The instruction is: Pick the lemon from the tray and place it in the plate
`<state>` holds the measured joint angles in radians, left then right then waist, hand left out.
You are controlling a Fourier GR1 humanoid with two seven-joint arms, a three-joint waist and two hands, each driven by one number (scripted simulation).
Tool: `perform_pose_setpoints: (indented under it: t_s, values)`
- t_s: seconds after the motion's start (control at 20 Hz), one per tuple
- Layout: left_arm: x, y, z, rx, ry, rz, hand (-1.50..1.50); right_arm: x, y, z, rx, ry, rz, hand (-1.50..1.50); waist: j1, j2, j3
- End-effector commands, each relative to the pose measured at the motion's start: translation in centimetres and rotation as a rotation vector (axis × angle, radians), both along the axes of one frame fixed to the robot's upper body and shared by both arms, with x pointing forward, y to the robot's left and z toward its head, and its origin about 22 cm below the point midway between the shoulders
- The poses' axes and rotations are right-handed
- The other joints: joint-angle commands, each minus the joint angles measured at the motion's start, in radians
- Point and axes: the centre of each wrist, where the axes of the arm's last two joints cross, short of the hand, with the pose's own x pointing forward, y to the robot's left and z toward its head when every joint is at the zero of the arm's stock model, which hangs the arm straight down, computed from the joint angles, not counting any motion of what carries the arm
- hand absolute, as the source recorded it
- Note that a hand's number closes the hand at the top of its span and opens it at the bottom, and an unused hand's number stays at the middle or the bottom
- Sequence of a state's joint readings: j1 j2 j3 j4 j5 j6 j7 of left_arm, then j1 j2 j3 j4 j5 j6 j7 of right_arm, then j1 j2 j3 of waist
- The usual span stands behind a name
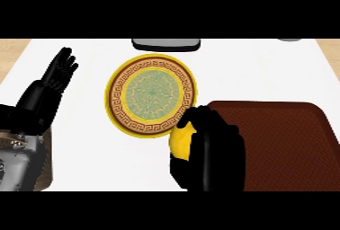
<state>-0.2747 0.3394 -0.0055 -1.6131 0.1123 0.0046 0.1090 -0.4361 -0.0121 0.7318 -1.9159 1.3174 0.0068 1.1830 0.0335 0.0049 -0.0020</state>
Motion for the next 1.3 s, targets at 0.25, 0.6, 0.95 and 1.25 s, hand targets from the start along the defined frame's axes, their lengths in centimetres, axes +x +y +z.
perform_pose_setpoints:
  t_s: [0.25,0.6,0.95,1.25]
  values:
    - [0.6,-1.1,-0.4,0.01,-0.003,-0.024,0.0,8.3,2.0,0.9,0.191,0.125,-0.111,1.5,0.025,0.01,0.001]
    - [1.1,-1.0,0.8,0.006,-0.012,-0.047,0.0,13.5,3.3,-1.2,0.133,0.169,-0.191,1.5,0.045,0.012,0.001]
    - [1.0,-1.4,0.2,-0.007,-0.022,-0.086,0.0,16.7,2.9,-4.5,0.171,0.234,-0.226,1.5,0.079,0.021,0.001]
    - [1.6,-1.7,0.6,0.011,-0.036,-0.083,0.0,19.3,1.4,-5.1,0.295,0.241,-0.211,-1.5,0.076,0.028,0.002]
